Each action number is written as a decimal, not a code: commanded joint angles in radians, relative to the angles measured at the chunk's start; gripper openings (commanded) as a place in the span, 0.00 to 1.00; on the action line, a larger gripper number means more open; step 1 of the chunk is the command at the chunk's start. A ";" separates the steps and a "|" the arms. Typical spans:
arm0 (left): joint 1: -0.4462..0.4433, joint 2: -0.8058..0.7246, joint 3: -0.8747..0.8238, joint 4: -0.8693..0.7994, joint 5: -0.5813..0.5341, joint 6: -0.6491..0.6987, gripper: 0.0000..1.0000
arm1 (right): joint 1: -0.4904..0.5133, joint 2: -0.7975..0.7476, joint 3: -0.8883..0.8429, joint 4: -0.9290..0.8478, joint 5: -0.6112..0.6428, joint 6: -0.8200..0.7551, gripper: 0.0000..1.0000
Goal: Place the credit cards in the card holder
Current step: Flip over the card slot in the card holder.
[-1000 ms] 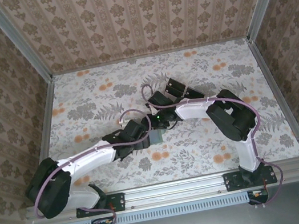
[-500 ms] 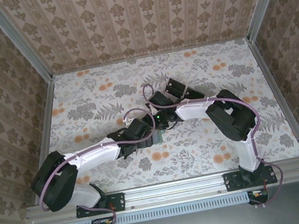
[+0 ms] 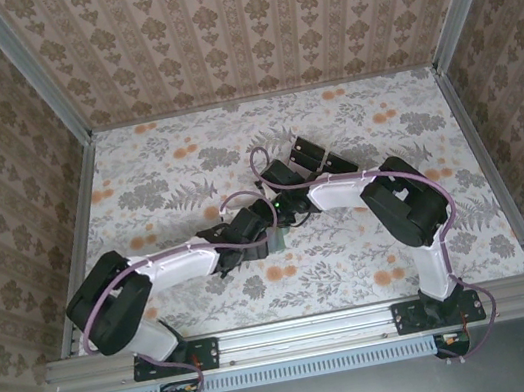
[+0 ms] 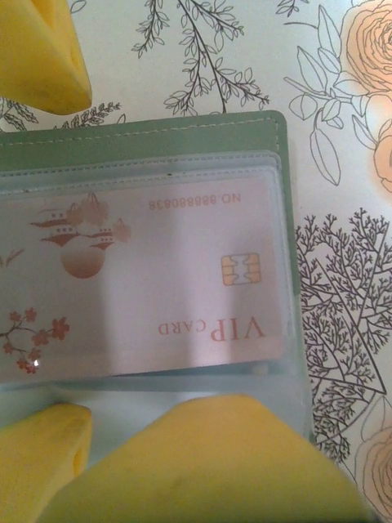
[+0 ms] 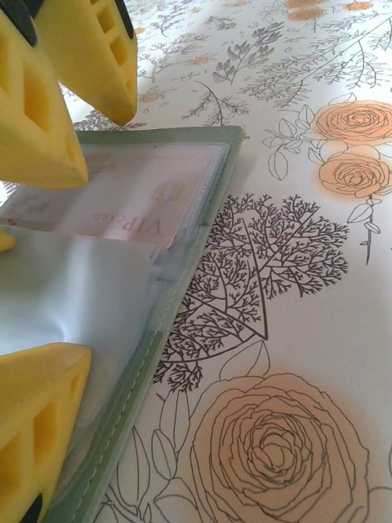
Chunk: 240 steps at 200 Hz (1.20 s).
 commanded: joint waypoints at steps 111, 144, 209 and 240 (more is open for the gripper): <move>-0.004 0.029 -0.020 0.002 -0.022 -0.042 1.00 | -0.003 -0.140 -0.120 -0.001 0.060 0.047 0.56; -0.002 0.029 -0.023 0.005 -0.020 -0.041 1.00 | 0.010 -0.110 -0.107 0.000 0.058 0.050 0.56; 0.002 0.029 -0.027 0.013 -0.017 -0.041 1.00 | 0.009 -0.053 -0.103 0.009 0.058 0.051 0.55; 0.002 0.028 -0.027 0.014 -0.014 -0.041 1.00 | 0.010 -0.040 -0.105 0.014 0.056 0.055 0.55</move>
